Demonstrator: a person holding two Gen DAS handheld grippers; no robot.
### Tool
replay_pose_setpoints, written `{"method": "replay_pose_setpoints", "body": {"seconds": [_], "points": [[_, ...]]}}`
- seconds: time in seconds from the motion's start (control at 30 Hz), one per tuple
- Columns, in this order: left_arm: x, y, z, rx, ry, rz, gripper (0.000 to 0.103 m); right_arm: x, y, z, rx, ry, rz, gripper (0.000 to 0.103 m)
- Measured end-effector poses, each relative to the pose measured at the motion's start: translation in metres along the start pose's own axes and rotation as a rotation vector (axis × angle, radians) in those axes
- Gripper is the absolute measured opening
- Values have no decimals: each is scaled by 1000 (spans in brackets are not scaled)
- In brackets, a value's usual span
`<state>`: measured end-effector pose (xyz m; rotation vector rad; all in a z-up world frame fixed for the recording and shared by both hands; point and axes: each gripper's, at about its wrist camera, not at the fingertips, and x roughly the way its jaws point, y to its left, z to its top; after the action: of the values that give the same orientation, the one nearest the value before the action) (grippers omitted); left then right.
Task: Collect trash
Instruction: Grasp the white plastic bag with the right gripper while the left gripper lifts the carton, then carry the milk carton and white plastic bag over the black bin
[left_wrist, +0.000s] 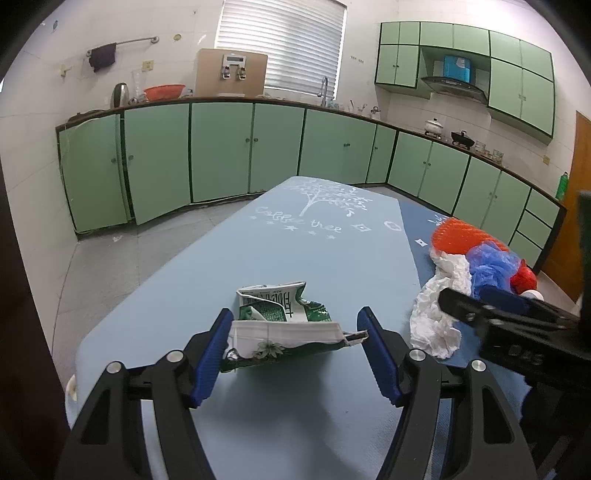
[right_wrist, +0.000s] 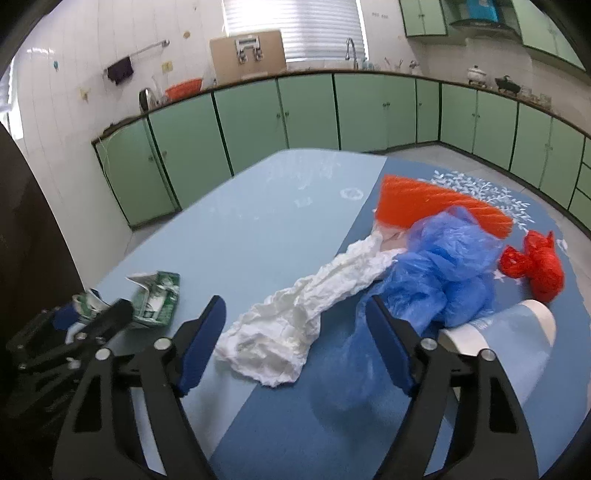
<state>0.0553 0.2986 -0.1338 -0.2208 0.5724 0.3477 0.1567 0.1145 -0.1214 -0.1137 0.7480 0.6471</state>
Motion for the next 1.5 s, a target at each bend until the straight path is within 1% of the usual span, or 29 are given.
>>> {"method": "replay_pose_setpoints", "body": {"seconds": [0.03, 0.07, 0.1, 0.13, 0.17, 0.2, 0.3, 0.43, 0.53, 0.63, 0.73, 0.83, 1.03, 1.27, 1.5], "points": [[0, 0, 0, 1, 0, 1, 68, 6, -2, 0, 11, 23, 9, 61], [1, -1, -1, 2, 1, 0, 68, 10, -3, 1, 17, 38, 12, 58], [1, -1, -1, 2, 4, -2, 68, 14, -4, 0, 25, 59, 17, 51], [2, -1, -1, 3, 6, -3, 68, 16, -4, 0, 28, 69, 26, 39], [2, -1, -1, 3, 8, -3, 68, 19, -3, -1, 28, 85, 56, 32], [3, -1, -1, 3, 9, -2, 68, 20, -2, -2, 25, 96, 78, 21], [1, -1, 1, 3, 4, 1, 68, 13, 2, 0, 0, 76, 79, 9], [-3, -2, 5, -7, -7, -8, 68, -12, 1, 10, -5, 7, 126, 8], [-8, -6, 10, -10, -21, -22, 67, -40, 0, 24, -19, -60, 156, 8], [-17, -13, 16, 1, -43, -39, 67, -66, 0, 39, -24, -128, 169, 8], [-25, -20, 23, 4, -62, -62, 67, -88, -7, 46, -30, -173, 165, 8], [-32, -31, 30, 14, -76, -88, 67, -116, -21, 50, -30, -212, 149, 8], [-45, -61, 40, 46, -102, -158, 67, -156, -54, 49, -10, -257, 97, 8], [-63, -111, 49, 112, -137, -251, 67, -193, -90, 40, 21, -289, 14, 8], [-76, -170, 53, 171, -159, -365, 67, -226, -128, 18, 64, -294, -87, 8]]}}
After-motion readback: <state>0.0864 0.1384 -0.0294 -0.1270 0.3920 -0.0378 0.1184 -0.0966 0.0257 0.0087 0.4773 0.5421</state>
